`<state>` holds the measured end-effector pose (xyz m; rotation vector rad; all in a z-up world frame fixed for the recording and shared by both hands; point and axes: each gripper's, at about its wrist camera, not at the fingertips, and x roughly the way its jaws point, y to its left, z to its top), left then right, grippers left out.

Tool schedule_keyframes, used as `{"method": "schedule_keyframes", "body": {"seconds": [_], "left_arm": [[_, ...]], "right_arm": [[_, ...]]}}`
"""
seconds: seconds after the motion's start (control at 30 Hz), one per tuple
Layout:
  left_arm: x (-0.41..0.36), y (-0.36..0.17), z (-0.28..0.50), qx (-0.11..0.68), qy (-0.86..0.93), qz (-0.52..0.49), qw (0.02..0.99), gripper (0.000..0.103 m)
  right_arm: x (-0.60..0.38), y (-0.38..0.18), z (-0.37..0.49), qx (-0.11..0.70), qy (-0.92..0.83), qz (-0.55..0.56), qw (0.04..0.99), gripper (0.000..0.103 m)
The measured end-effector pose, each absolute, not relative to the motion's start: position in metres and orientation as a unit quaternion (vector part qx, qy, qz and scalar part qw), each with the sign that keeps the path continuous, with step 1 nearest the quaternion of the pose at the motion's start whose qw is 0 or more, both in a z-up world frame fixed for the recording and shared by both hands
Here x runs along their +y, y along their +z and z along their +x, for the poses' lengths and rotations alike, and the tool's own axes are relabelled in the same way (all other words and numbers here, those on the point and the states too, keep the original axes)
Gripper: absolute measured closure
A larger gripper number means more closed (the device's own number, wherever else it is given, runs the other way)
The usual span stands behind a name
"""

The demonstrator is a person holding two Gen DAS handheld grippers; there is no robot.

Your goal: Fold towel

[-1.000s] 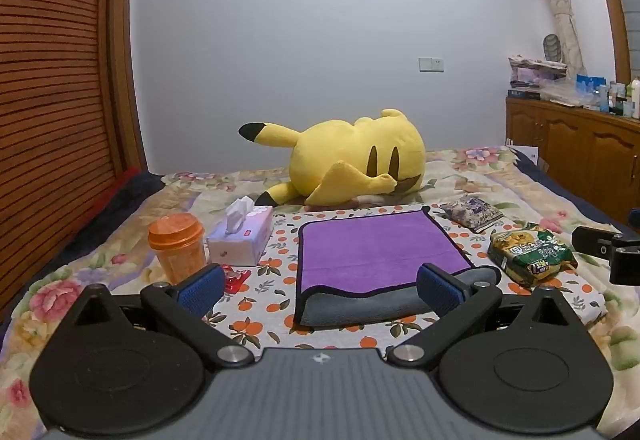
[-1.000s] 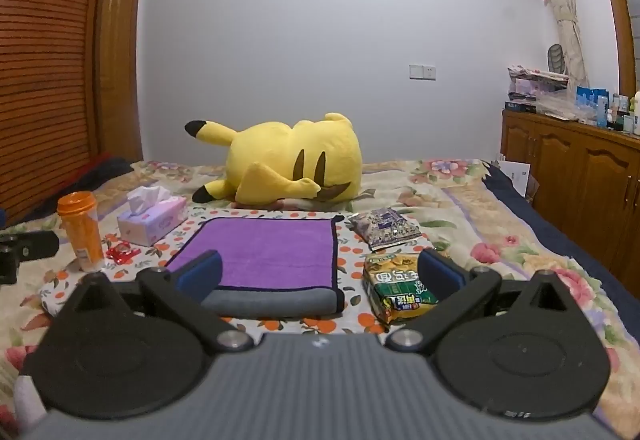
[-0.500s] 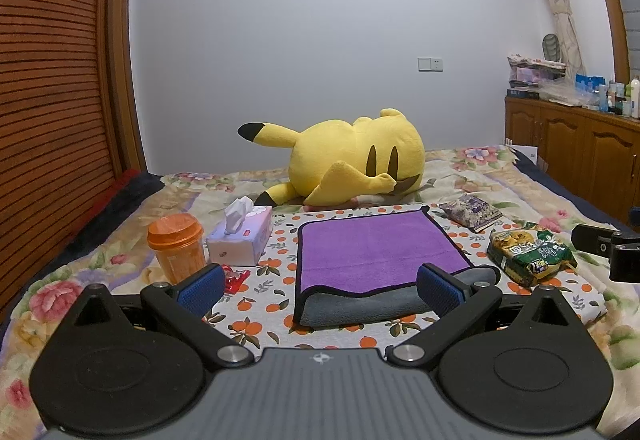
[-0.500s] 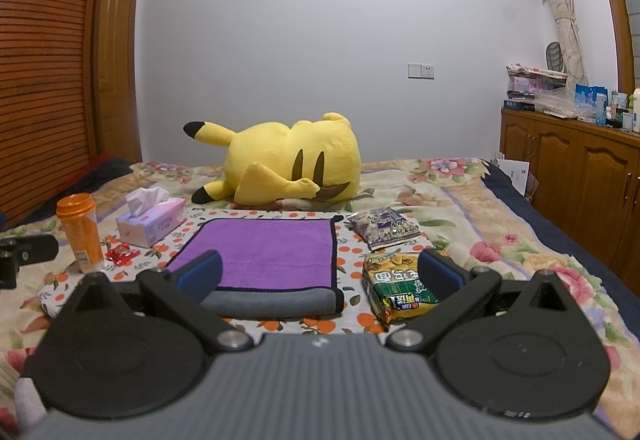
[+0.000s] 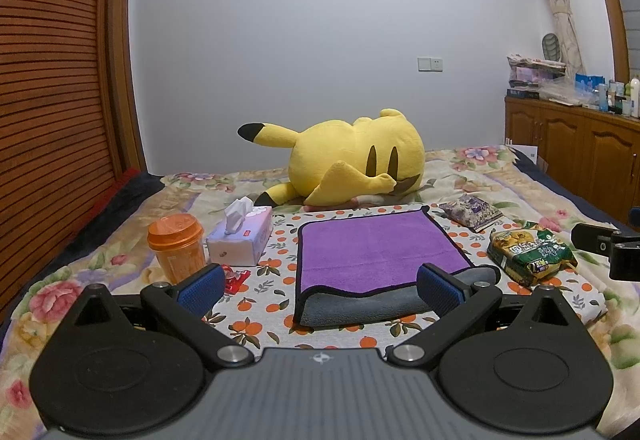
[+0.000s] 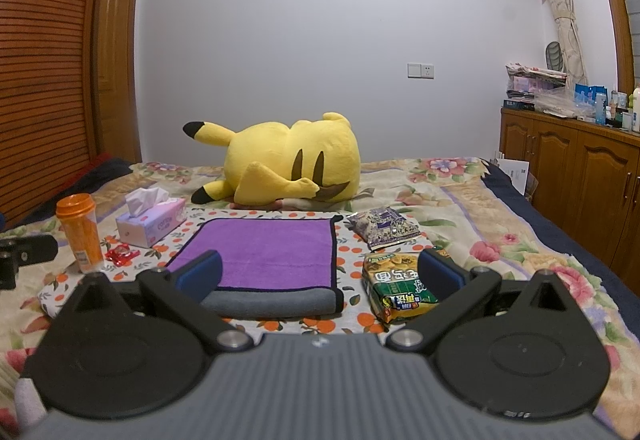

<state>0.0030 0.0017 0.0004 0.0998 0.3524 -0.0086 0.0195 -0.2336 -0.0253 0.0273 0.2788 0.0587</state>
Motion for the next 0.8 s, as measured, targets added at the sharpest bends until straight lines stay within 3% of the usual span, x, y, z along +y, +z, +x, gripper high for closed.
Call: {"method": "schedule_keyframes", "body": {"seconds": [0.8], "left_arm": [[0.0025,-0.0007,0.0041,0.177,-0.005,0.051,0.983,0.000]], "right_arm": [[-0.2342,-0.0259,0.0186,0.138,0.028,0.014,0.990,0.000]]}}
